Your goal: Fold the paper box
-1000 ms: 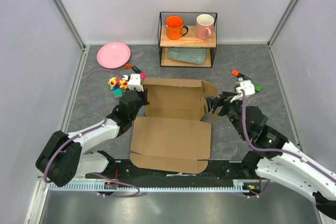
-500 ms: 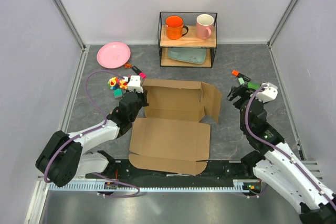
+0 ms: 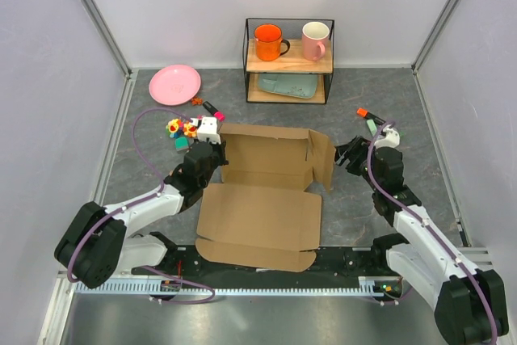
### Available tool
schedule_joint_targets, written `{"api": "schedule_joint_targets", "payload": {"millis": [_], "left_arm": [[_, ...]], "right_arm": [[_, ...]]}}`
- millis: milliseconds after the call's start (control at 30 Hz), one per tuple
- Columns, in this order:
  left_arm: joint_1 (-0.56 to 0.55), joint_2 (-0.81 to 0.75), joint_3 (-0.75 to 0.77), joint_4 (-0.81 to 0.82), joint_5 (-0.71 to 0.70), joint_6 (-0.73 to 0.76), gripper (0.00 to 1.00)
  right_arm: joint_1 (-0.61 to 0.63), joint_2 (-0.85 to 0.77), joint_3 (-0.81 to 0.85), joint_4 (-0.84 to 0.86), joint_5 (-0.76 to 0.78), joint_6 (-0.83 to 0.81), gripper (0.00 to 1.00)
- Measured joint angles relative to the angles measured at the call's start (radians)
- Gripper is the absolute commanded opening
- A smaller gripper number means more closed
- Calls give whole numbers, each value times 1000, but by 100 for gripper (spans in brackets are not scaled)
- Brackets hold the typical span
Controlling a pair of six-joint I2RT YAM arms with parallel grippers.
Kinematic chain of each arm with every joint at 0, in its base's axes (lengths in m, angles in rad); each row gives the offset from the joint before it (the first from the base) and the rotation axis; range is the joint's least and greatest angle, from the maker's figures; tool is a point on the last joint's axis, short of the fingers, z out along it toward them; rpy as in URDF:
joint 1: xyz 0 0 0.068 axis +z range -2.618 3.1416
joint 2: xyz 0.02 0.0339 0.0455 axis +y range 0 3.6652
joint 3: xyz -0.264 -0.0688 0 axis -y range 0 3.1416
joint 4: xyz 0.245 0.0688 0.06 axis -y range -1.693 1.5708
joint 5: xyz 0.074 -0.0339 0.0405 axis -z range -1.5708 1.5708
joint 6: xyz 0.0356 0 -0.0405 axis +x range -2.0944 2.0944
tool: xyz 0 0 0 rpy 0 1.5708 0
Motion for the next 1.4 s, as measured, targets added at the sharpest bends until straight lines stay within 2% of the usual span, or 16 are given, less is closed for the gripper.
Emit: {"api": "schedule_joint_targets", "payload": {"millis": [200,467,767,1167,1267,1400], "left_arm": [[0,0,18,-40,-5,0,2],[0,3,55,-110,-5,-2,2],[0,4,88,-174,-3,-2,2],[0,4,99,-201,10,-3,2],[0,4,99,-201,18,-2,2],[0,4,100,-201,24,-2,2]], "right_arm": [[7,-39,-14,74,-159,-21,77],[141,14,-16,94,-202,-93,81],[301,58,6,75,-107,-186,83],[387,263,142,69,57,-283,82],[397,322,179,68,113,-299,81],[408,405,224,67,191,-316,70]]}}
